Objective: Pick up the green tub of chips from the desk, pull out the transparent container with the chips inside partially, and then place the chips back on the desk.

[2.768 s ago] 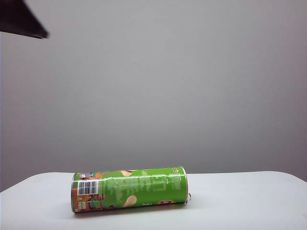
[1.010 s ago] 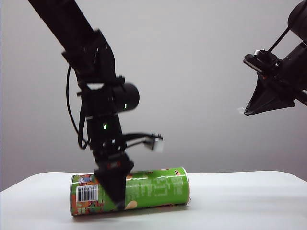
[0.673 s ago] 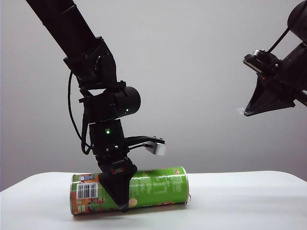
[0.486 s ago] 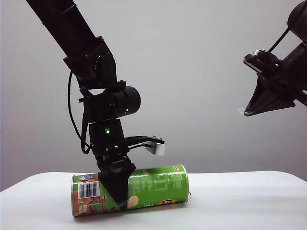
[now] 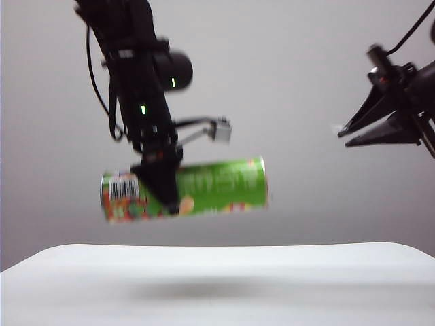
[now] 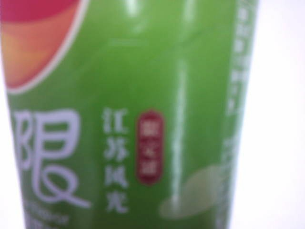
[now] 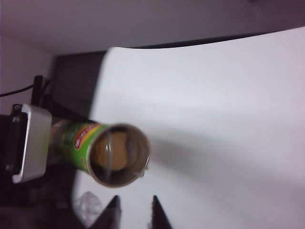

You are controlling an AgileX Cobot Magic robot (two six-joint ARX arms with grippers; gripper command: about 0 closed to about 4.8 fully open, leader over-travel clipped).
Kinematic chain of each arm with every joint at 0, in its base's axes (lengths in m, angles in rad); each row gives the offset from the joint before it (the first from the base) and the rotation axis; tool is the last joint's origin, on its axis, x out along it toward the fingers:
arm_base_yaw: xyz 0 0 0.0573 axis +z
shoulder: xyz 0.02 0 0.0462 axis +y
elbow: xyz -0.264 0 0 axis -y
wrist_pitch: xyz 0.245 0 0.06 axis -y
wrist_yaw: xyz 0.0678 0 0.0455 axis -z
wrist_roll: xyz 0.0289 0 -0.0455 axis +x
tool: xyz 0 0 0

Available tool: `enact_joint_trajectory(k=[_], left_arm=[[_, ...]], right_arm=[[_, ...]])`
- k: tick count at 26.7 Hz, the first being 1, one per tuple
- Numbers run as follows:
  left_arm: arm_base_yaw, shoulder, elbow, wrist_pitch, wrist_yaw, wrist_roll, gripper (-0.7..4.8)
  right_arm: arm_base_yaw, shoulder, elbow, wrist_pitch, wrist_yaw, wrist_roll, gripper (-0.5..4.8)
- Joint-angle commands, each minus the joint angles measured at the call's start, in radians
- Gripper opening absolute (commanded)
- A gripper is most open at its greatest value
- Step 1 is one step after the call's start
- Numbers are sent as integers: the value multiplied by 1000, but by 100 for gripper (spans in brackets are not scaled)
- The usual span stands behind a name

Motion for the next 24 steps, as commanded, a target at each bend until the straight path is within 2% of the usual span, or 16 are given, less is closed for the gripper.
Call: enact_joint_trajectory(k=[1,4,7,8,10,12,16,24], left_arm=[[0,-77,4,-28,76,44,259],[0,-130,4,-31,163,65,258],[-1,-157,4,-31,203,65,259],[-2,-161,4,-36,227,64,258],[-2,-161,4,-52,238,65,258],[-2,-159,-4,-68,210,64,258],[-2,-159,-4,-71,222,61,258],[-5,-159,-4,-68,302,60,258]], right_arm=[[-33,-7,3,17,-220,51,64],[-39,-7,3,16,-333,52,64],[-19,-7,2,16,-349,51,69],[-7,-7,3,18,-350,51,86],[14,-7,3,22,-363,51,122],[45,-7,3,40,-413,52,122],[96,-6,3,48,-406,51,122],[135,-6,3,71,-355,52,121]])
